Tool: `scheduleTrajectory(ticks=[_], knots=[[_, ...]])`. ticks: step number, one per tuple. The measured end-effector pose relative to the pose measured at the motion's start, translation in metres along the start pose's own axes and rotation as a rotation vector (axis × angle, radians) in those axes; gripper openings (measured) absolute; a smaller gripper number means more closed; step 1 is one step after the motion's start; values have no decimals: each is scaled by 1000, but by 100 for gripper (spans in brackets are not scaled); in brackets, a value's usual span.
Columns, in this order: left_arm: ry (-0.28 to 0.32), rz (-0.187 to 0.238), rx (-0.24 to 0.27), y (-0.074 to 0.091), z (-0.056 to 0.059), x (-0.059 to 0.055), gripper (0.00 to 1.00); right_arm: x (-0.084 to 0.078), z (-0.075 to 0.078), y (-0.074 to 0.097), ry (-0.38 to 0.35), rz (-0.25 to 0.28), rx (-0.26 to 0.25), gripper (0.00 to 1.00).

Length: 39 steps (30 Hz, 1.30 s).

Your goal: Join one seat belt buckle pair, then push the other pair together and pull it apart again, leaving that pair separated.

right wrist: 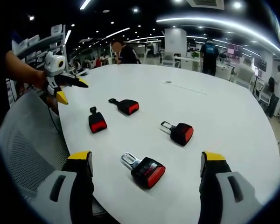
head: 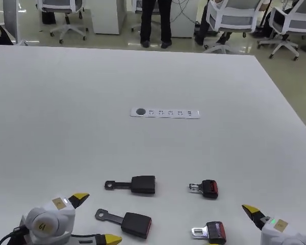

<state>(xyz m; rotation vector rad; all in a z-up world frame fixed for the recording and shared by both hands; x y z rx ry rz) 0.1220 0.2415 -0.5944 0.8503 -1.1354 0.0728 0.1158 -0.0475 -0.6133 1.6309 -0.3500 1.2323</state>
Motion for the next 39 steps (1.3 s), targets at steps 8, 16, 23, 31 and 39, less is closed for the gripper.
scheduleTrajectory(ticks=[8, 16, 23, 31, 39], knots=[[-9, -30, -24, -14, 1, -8, 88, -5, 0, -8, 27, -31, 46, 95], [-25, -61, -56, -26, 5, -6, 85, -8, 0, -17, 45, -56, 86, 94], [-69, -112, -97, -41, 12, -8, 82, -17, 0, -25, 69, -86, 127, 91], [-111, -161, -162, -54, 20, -8, 79, -22, 2, -31, 97, -126, 167, 88], [-203, -247, -259, -66, 23, -19, 75, -24, -2, -37, 112, -160, 222, 84]])
Point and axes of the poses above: the centre of the closed fingertips' face, and the gripper's own axes: y roughly backward along the fingers, z roughly to its right, x roughly out of its top, the point moved 1 cm from there along y, roughly backward along the fingers, and after that the axes turned 8 degrees about -x, right-handed, at the moved point
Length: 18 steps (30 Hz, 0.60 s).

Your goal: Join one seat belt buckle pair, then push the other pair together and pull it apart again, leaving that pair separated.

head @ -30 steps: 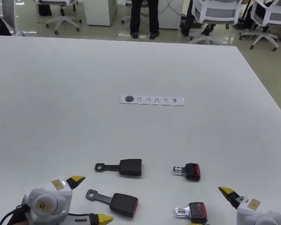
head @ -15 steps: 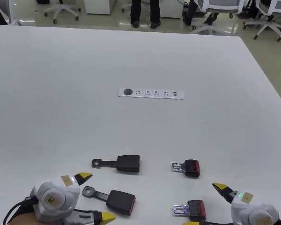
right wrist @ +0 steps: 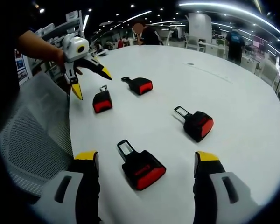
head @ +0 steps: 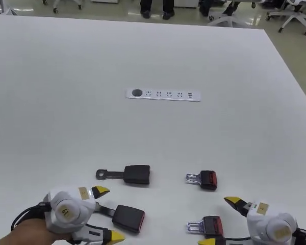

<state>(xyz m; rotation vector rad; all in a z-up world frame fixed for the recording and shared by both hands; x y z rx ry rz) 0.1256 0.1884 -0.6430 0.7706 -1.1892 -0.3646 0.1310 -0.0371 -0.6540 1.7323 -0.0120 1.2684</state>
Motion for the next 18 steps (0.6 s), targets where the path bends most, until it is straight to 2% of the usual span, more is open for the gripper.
scheduleTrajectory(ticks=[2, 6, 13, 15, 18], knots=[[-34, -21, -31, -4, 1, -2, 74, -1, -2, -2, 7, -8, 14, 82], [-56, -49, -61, -12, 0, -5, 72, -5, -3, -4, 31, -27, 43, 81], [-157, -125, -134, -25, 0, -12, 67, -11, -5, -5, 105, -67, 111, 78], [-192, -144, -147, -29, -3, -15, 66, -14, -5, -6, 137, -86, 129, 76], [-213, -168, -156, -33, -6, -20, 62, -17, -7, -7, 160, -103, 155, 73]])
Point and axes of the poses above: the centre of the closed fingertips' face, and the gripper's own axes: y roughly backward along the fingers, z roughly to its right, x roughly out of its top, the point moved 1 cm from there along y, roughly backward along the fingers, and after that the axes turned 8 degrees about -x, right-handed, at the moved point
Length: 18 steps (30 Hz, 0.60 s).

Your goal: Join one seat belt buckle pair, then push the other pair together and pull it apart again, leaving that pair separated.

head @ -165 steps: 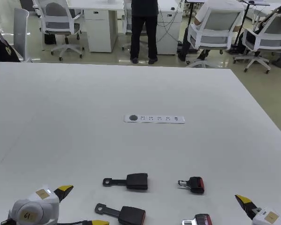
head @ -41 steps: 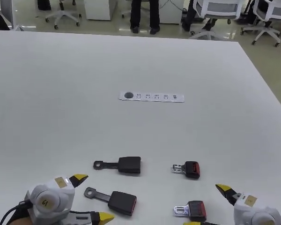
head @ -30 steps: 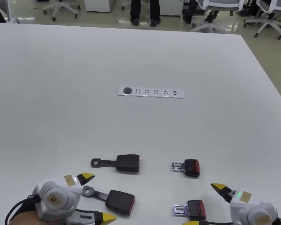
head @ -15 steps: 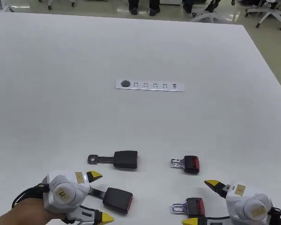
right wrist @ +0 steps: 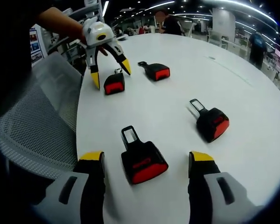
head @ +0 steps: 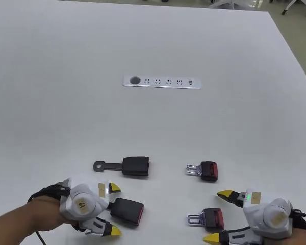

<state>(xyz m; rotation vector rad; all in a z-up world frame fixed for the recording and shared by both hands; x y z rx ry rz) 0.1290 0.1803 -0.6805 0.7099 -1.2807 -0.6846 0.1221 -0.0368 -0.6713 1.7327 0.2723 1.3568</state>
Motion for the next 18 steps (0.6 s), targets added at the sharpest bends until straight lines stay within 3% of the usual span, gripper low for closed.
scheduleTrajectory(ticks=[3, 4, 6, 7, 14, 15, 18], knots=[[-16, -13, -19, -4, -1, -4, 59, -1, -3, -2, 23, -10, 24, 72], [-46, -14, -17, -4, -2, -3, 57, -2, -5, -3, 43, -16, 35, 71], [-43, -13, -21, -4, -3, -2, 55, -4, -6, -4, 51, -30, 41, 66], [-46, -10, -21, -4, -4, -2, 54, 0, -5, -6, 79, -5, 46, 65], [-67, -11, -40, -3, -1, 2, 45, -1, 3, -8, 102, -13, 31, 49], [-68, -11, -42, -3, -1, 2, 41, -1, 3, -8, 100, -12, 37, 49], [-70, -9, -39, -3, -1, 2, 39, -2, 3, -9, 115, -7, 43, 48]])
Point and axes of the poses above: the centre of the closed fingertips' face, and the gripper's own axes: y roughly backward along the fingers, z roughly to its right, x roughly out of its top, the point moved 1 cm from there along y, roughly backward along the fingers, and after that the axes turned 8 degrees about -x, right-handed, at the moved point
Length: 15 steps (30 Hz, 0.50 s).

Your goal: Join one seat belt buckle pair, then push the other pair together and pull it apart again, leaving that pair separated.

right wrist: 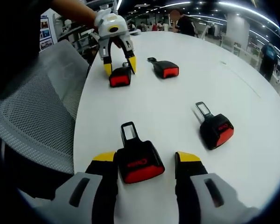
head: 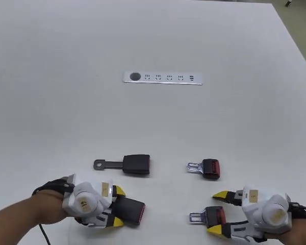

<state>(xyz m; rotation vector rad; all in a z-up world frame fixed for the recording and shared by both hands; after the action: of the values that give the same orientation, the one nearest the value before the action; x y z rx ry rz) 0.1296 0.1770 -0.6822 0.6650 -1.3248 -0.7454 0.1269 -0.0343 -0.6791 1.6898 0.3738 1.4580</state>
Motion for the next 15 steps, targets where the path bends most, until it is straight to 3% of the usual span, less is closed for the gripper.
scheduleTrajectory(ticks=[6, 12, 15], knots=[[39, 19, 38, 1, -2, 0, 37, -3, -2, 2, 16, -1, 4, 39], [77, 48, 74, 1, -2, -1, 36, -2, -2, 3, 23, -8, -7, 39], [82, 38, 81, 1, -1, -1, 35, -2, -1, 1, 8, -18, -22, 38]])
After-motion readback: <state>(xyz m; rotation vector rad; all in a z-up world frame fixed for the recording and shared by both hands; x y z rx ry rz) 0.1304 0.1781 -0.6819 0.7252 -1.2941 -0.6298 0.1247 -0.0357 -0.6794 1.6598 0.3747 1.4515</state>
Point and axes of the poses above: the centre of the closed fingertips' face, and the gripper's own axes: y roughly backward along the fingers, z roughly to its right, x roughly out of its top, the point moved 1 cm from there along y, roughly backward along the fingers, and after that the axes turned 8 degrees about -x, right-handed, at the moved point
